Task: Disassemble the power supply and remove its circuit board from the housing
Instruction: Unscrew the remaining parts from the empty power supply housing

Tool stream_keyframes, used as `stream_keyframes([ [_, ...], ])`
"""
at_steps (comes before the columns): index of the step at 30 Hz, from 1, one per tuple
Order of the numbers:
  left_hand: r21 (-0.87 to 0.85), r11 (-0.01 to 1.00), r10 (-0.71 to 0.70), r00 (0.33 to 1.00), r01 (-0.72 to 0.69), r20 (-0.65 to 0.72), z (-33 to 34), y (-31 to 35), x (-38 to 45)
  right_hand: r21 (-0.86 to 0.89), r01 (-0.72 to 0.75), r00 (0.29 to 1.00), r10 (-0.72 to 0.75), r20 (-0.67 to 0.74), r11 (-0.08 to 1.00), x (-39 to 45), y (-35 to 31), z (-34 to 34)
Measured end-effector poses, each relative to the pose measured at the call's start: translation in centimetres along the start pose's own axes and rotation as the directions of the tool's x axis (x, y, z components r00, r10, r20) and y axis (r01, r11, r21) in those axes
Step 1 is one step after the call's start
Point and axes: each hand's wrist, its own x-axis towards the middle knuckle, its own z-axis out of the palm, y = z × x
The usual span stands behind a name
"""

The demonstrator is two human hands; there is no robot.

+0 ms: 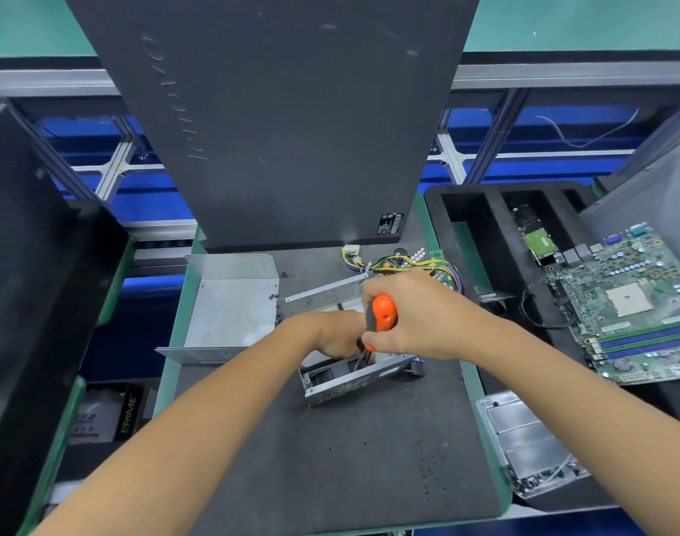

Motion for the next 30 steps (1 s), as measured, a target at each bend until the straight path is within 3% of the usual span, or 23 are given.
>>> stream_keyframes([
  [5, -0.052, 0.994, -0.091, 0.992, 0.096, 0.087, -0.5, 0.0, 0.1, 0.026, -0.009, 0.995, 0.012, -0.104, 1.000, 0.0, 0.3, -0.9],
  [11, -0.209, 0.969, -0.095, 0.980, 0.131, 0.175, -0.9, 0.0, 0.7, 0.091, -0.016, 0.997, 0.023, -0.073, 0.996, -0.4, 1.0, -0.7],
  [15, -0.082, 0.990, -0.102, 0.977, 0.119, 0.188, -1.5, -0.3, 0.9, 0.104, -0.002, 0.998, 0.009, -0.067, 0.995, 0.0, 1.2, -0.8],
  [24, -0.052, 0.989, -0.119, 0.954, 0.138, 0.277, -2.4, 0.2, 2.2, 0.055, 0.006, 0.999, -0.009, 0.054, 0.998, 1.1, 0.8, -0.7],
  [30, -0.027, 0.989, -0.128, 0.938, 0.144, 0.324, -2.5, -0.1, 1.7, -0.066, 0.149, 0.969, -0.133, 0.207, 0.987, 2.3, -0.4, -1.8],
])
